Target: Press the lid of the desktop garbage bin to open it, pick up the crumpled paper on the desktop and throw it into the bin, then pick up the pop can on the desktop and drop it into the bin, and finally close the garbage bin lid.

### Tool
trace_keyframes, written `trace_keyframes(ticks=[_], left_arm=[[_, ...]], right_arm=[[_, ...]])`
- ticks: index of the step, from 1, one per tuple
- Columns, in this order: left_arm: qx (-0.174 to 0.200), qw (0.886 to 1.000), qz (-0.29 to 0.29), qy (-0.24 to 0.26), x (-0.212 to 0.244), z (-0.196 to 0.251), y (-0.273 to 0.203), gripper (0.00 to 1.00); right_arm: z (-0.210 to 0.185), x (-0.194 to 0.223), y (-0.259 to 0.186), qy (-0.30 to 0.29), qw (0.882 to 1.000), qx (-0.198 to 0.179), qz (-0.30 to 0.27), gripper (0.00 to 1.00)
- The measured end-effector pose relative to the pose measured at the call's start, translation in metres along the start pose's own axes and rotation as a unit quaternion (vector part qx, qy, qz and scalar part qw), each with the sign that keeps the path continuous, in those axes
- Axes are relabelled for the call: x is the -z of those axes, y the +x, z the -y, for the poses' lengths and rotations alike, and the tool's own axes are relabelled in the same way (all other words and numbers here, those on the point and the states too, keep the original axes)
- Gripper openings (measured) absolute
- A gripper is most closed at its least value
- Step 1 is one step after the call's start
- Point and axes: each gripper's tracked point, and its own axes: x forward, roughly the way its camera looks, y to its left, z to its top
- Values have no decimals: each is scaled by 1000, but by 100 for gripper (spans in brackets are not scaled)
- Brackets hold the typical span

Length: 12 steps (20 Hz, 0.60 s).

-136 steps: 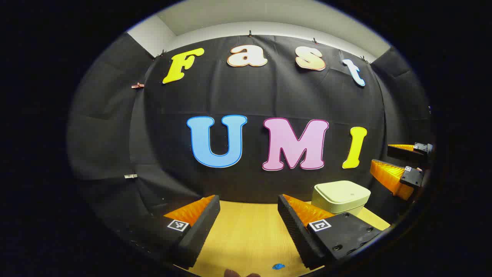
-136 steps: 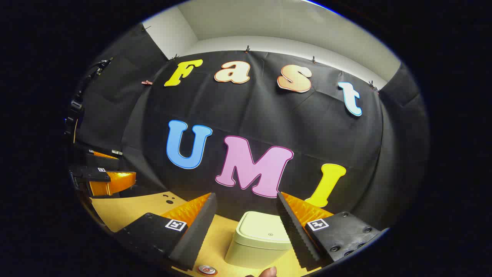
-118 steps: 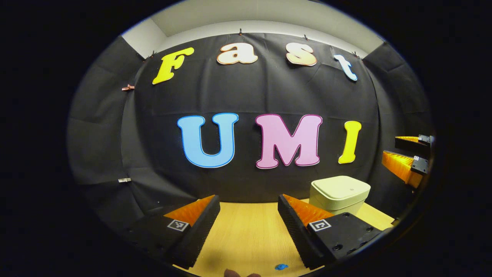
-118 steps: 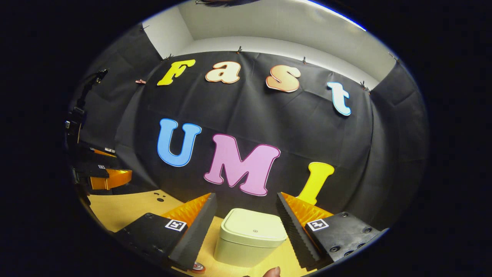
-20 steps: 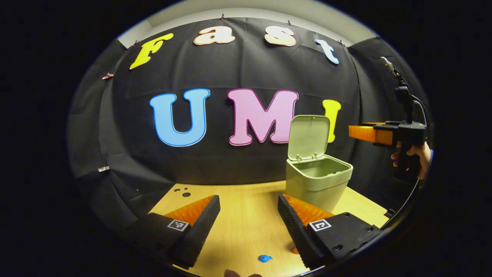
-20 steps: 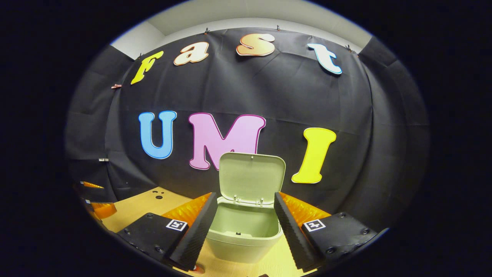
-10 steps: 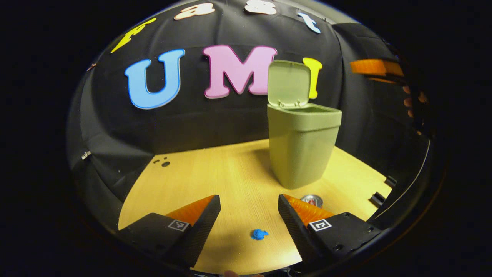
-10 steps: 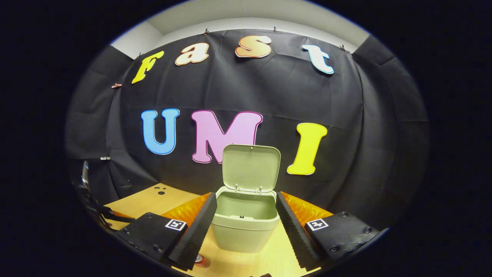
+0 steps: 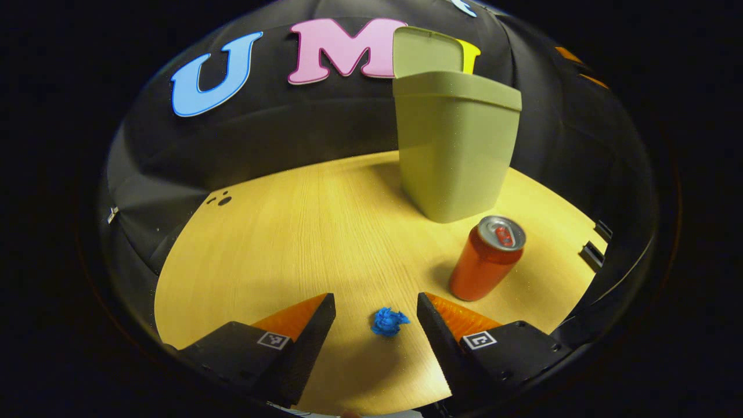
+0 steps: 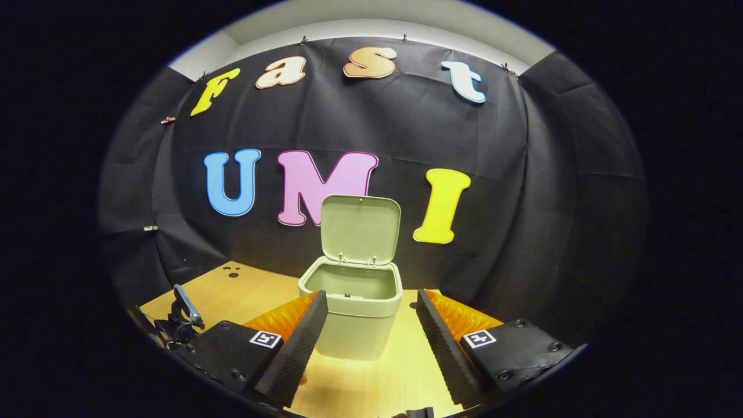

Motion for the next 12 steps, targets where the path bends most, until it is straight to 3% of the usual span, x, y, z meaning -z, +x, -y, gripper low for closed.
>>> trace_keyframes(ticks=[7,12], left_arm=[[10,999,-36,-6,24,3,25,88],[19,998,-59,24,37,8,36,81]], right_arm=[[5,8,-7,-3,1000,13,-17,97],[5,8,-9,-4,1000,13,-21,97]])
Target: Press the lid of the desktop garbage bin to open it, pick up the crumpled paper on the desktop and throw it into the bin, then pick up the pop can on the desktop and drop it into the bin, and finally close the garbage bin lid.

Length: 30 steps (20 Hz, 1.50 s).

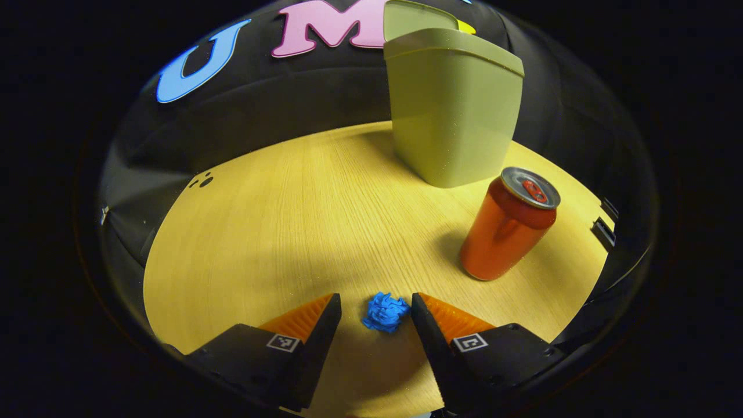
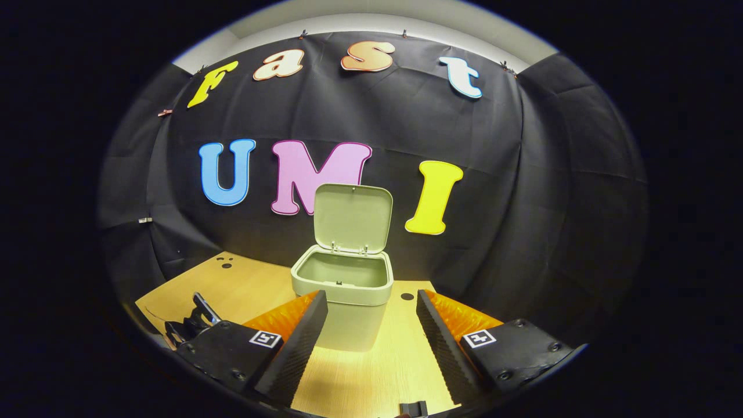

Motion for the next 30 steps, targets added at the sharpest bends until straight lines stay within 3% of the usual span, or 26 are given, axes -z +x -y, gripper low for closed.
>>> trace_keyframes(ticks=[2,3,4,5,10,14,15,17,19,20,30], left_arm=[[3,1000,-6,15,4,2,2,77],[3,1000,-5,22,4,3,3,70],[4,1000,-2,26,2,5,3,76],[8,1000,-3,27,2,7,5,74],[3,999,4,41,-2,6,7,48],[-2,998,27,50,-13,1,-2,46],[-1,998,36,47,-18,1,-6,51],[-2,998,57,39,-36,-2,-17,43],[0,996,82,26,-58,-4,-29,46],[1,995,97,21,-71,-5,-36,42],[24,969,244,0,-213,3,-118,46]], right_arm=[[-1,-1,-2,2,1000,-1,0,97],[-1,0,-3,1,1000,-1,-1,97],[-1,1,-5,0,1000,-1,-3,97],[-2,2,-5,-1,1000,-1,-4,97],[0,5,-7,4,1000,1,-8,97],[-2,6,-7,-1,1000,-2,-5,97],[-3,8,-8,-5,1000,-3,-6,97],[-6,11,-8,-5,1000,-7,-9,97],[-9,14,-8,-1,1000,-11,-13,97],[-11,15,-7,-3,1000,-13,-13,97],[-22,14,-6,-2,1000,-28,-11,97]])
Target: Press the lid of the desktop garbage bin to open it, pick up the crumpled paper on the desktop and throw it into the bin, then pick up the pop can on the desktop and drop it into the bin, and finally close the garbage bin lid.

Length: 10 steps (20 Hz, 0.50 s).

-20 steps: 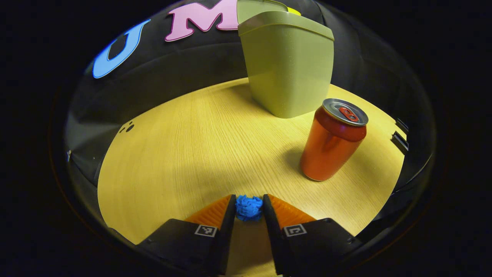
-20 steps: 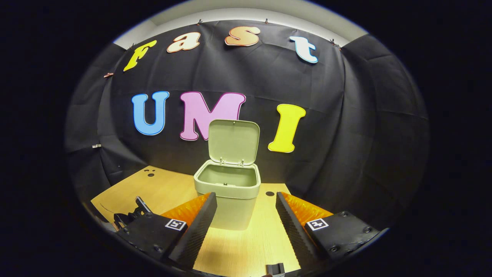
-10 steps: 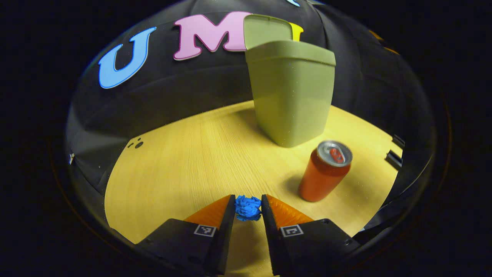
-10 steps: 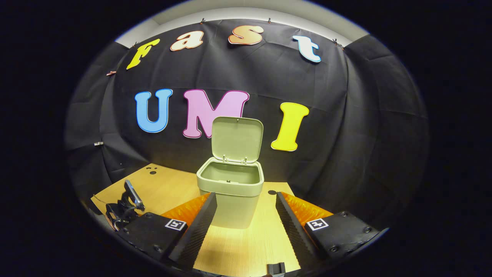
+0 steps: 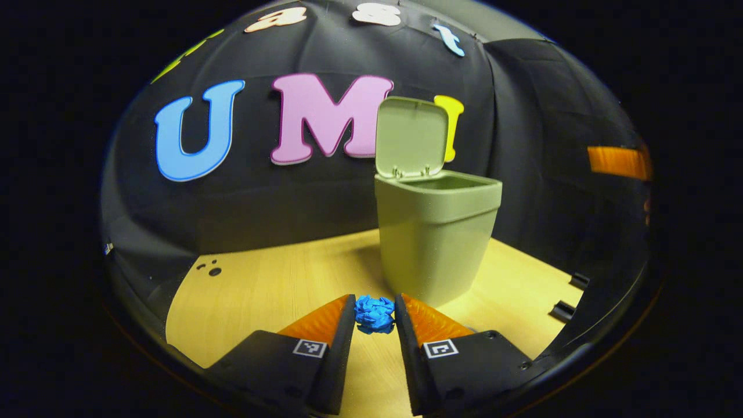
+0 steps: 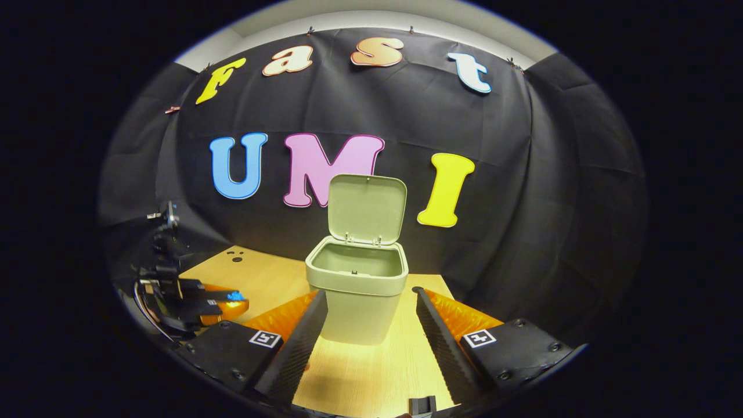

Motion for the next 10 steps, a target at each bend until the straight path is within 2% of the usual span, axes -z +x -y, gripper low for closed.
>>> trace_keyframes(ticks=[4,7,10], left_arm=[[12,998,59,-17,-67,8,-2,46],[20,994,103,-35,-117,11,4,46],[25,991,132,-18,-152,12,19,46]], right_arm=[[-4,-6,-1,0,1000,-4,8,97],[-12,-19,-8,-3,999,-13,34,97],[-16,-24,-12,-18,999,-16,47,97]])
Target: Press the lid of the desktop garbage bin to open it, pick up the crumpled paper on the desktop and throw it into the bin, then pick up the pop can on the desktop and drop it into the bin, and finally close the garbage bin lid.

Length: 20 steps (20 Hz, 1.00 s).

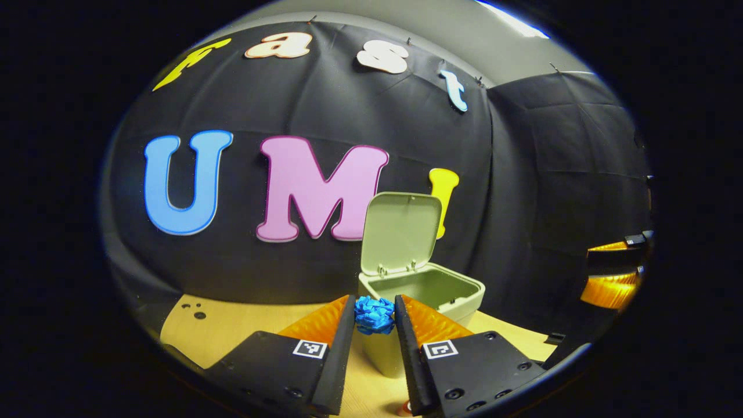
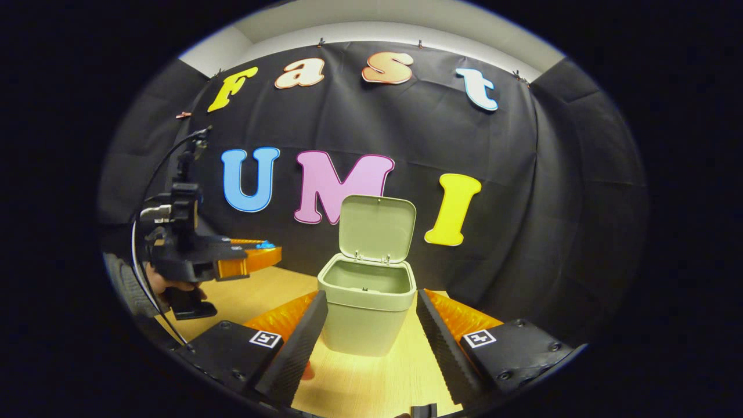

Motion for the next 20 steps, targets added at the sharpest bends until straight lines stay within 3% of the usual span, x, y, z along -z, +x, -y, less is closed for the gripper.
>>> trace_keyframes(ticks=[1,2,8,9,12,13,14,16,20], left_arm=[[2,1000,7,8,-9,1,7,42],[7,1000,13,14,-16,6,15,46],[47,998,31,27,-31,40,61,46],[54,998,22,26,-25,47,70,42],[68,998,-1,17,-11,58,91,50],[70,997,-6,14,-6,60,98,46],[70,997,-14,12,1,63,103,50],[69,997,-32,17,14,67,113,42],[68,995,-59,29,37,72,131,46]], right_arm=[[-1,-1,0,-3,1000,-1,1,97],[-3,-4,0,-3,1000,-2,3,97],[-2,-5,-1,-11,1000,2,9,97],[1,-5,0,-10,1000,5,9,97],[10,-6,0,-9,1000,14,12,97],[12,-6,0,-10,1000,18,13,97],[15,-4,1,-10,1000,21,11,97],[21,-1,0,-8,1000,27,9,97],[32,2,3,-3,999,38,6,97]])
